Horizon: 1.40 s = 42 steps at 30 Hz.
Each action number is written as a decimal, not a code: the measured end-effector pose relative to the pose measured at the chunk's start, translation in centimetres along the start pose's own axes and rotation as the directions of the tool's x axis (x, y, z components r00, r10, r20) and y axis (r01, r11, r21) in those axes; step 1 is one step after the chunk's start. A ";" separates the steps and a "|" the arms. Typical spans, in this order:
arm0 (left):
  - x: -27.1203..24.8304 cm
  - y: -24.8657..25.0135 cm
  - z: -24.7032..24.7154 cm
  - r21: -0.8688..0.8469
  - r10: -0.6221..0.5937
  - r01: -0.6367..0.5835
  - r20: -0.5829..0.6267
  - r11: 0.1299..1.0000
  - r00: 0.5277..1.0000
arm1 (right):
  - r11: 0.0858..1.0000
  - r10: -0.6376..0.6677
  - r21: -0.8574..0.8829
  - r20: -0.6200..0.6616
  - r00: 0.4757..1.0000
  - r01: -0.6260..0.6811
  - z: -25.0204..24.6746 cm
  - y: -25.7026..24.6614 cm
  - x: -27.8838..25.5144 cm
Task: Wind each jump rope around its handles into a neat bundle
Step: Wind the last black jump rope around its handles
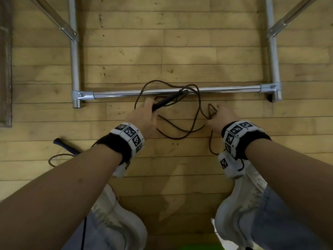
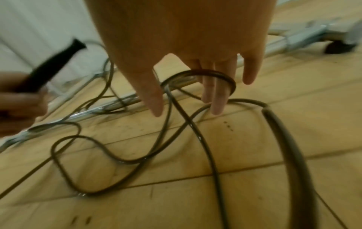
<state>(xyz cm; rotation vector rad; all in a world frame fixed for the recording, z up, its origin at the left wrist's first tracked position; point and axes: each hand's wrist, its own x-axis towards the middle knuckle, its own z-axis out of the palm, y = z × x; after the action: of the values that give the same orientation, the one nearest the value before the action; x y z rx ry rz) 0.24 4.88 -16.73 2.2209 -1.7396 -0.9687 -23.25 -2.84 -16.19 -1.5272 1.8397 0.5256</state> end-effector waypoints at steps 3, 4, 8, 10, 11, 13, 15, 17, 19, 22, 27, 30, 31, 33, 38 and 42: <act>0.0 -1.6 -1.6 0.130 0.093 -0.093 0.000 0.987 0.996 | 0.965 -0.226 -0.163 -0.109 0.968 0.207 0.3 -1.9 -1.6; 0.0 -2.2 -2.1 0.156 0.094 -0.092 -0.004 0.984 0.996 | 0.935 -0.339 -0.176 -0.190 0.921 0.308 0.6 -2.6 -2.4; -0.9 -3.7 -2.8 0.112 0.119 -0.113 -0.044 0.987 0.992 | 0.835 -0.488 0.208 -0.147 0.860 0.509 2.2 -6.6 -5.6; -1.7 -4.0 -2.9 0.137 0.189 -0.186 -0.011 0.973 0.982 | 0.781 -0.468 0.449 -0.040 0.883 0.434 3.1 -9.1 -6.7; -2.1 -4.3 -3.0 0.131 0.200 -0.199 0.005 0.971 0.980 | 0.729 -0.448 0.567 -0.029 0.894 0.384 3.5 -10.4 -7.1; -2.6 -5.0 -3.5 0.109 0.194 -0.197 0.031 0.974 0.980 | 0.606 -0.415 0.729 -0.053 0.908 0.319 3.8 -12.9 -7.8; -3.3 -6.1 -4.5 0.110 0.183 -0.189 0.057 0.976 0.981 | 0.559 -0.389 0.769 -0.086 0.917 0.309 4.0 -14.9 -8.3; -4.1 -8.3 -5.9 0.098 0.140 -0.146 0.060 0.984 0.988 | 0.580 -0.392 0.737 -0.120 0.912 0.346 4.2 -16.4 -8.5; -5.2 -11.3 -7.3 0.133 0.010 -0.021 0.082 0.991 0.997 | 0.619 -0.419 0.676 -0.146 0.896 0.400 4.4 -17.0 -8.5; -6.7 -15.1 -8.5 0.404 -0.180 0.056 0.276 0.913 0.944 | 0.634 -0.438 0.650 -0.146 0.887 0.420 4.7 -17.1 -8.2; -8.3 -15.7 -6.9 0.558 -0.238 -0.094 0.492 0.824 0.837 | 0.774 -0.530 0.433 0.043 0.847 0.462 6.3 -16.4 -8.2; -8.0 -14.5 -5.7 0.502 -0.257 -0.052 0.525 0.863 0.811 | 0.823 -0.533 0.368 0.235 0.813 0.433 7.3 -16.0 -8.7; -7.7 -14.1 -5.3 0.440 -0.267 0.011 0.526 0.898 0.807 | 0.836 -0.526 0.338 0.273 0.805 0.432 7.6 -15.9 -8.8; -7.3 -13.4 -4.6 0.302 -0.264 0.105 0.551 0.947 0.791 | 0.853 -0.506 0.325 0.327 0.798 0.408 8.1 -15.6 -8.8; -6.7 -11.1 -4.1 0.147 -0.228 0.174 0.612 0.974 0.757 | 0.874 -0.471 0.331 0.399 0.787 0.355 8.7 -14.9 -8.6; -3.6 -8.0 -7.2 -0.142 -0.184 0.260 0.402 0.955 0.897 | 0.830 -0.500 0.466 0.377 0.780 0.307 7.4 -14.5 -8.5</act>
<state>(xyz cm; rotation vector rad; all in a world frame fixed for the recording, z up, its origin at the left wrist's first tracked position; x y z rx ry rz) 10.47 8.77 -13.70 2.2491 -1.4558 -1.6508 -6.77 4.80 -13.56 -1.3194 1.0876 0.2777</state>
